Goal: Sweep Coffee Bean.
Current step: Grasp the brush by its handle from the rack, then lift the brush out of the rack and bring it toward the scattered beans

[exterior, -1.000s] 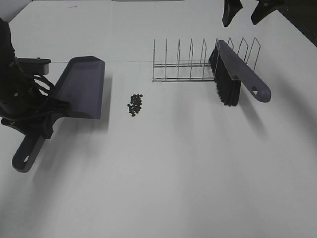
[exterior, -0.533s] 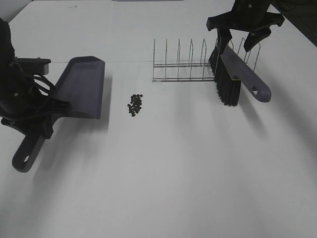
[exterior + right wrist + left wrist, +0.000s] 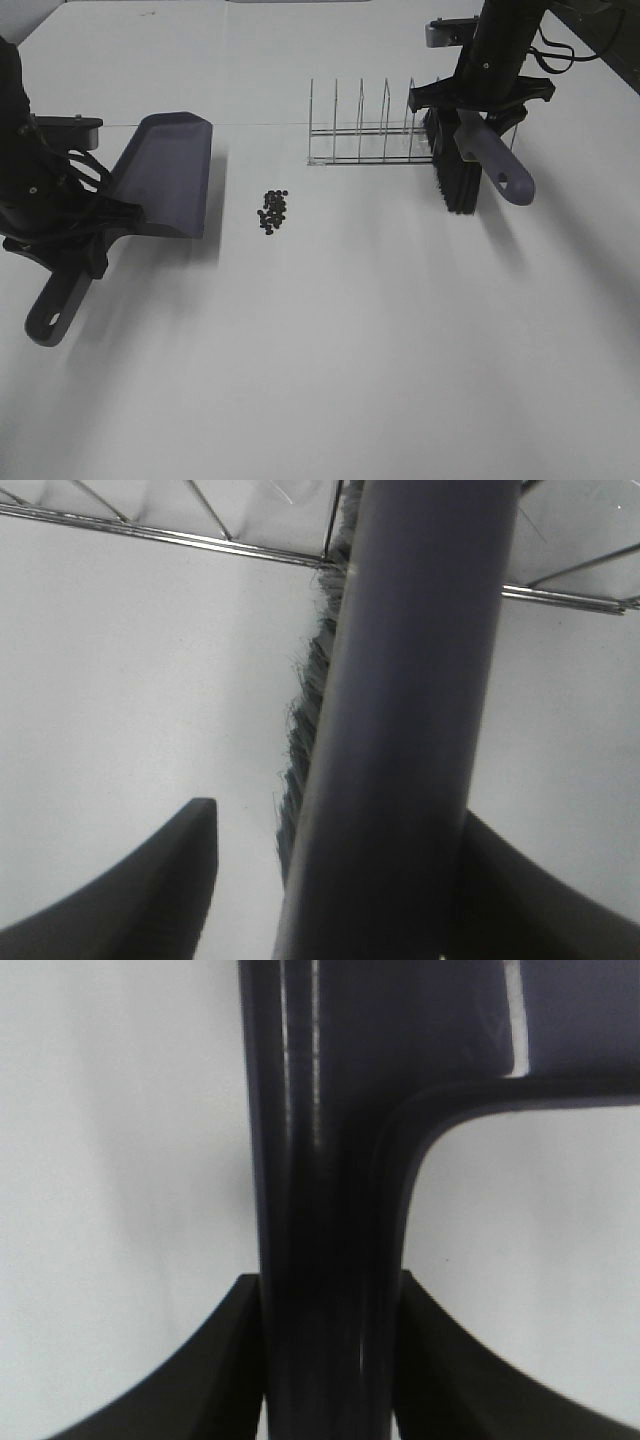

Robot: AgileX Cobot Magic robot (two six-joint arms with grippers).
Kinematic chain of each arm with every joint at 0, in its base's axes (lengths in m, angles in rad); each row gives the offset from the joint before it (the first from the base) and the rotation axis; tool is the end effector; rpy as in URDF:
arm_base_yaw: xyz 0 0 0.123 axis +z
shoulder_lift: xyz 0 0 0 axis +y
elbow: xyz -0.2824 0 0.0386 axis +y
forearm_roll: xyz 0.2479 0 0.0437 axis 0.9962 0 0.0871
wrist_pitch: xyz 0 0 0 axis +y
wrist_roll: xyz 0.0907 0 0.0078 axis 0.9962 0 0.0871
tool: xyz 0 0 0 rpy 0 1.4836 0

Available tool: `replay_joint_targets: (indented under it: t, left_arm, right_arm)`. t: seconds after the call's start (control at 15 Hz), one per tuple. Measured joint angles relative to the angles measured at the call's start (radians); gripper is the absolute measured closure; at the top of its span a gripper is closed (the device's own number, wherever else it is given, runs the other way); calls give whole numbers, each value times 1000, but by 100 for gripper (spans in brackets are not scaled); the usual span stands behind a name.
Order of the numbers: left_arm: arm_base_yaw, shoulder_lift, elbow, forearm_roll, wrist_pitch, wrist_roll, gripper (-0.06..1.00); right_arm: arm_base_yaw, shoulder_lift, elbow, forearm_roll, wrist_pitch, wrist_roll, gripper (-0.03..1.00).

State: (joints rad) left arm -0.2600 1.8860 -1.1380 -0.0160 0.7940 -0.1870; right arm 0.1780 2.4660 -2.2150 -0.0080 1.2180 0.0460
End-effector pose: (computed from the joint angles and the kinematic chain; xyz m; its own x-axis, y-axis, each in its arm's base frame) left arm 0.3342 -0.0900 0.1525 -0.9920 0.0601 -0.1113 0.0643 0.9974 -0.0339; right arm 0.5045 0.0901 0.1608 -0.9734 -0.1312 -0.1880 -0.1337 0.9910 0.0008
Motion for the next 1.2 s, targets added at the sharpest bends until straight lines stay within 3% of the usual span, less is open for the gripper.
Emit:
replay_joint_targets:
  t: [0.07, 0.13, 0.73, 1.2]
  left_arm:
    - [0, 0, 0, 0, 0, 1, 60]
    - [0, 0, 0, 0, 0, 1, 60]
    - [0, 0, 0, 0, 0, 12, 60]
    - [0, 0, 0, 0, -7, 12, 60]
  right_arm:
    - [0, 3, 0, -1, 0, 0, 60]
    - [0, 3, 0, -11, 2, 9, 62]
    - [-2, -18, 0, -62, 6, 46, 65]
    - [-2, -251, 0, -32, 15, 53, 65]
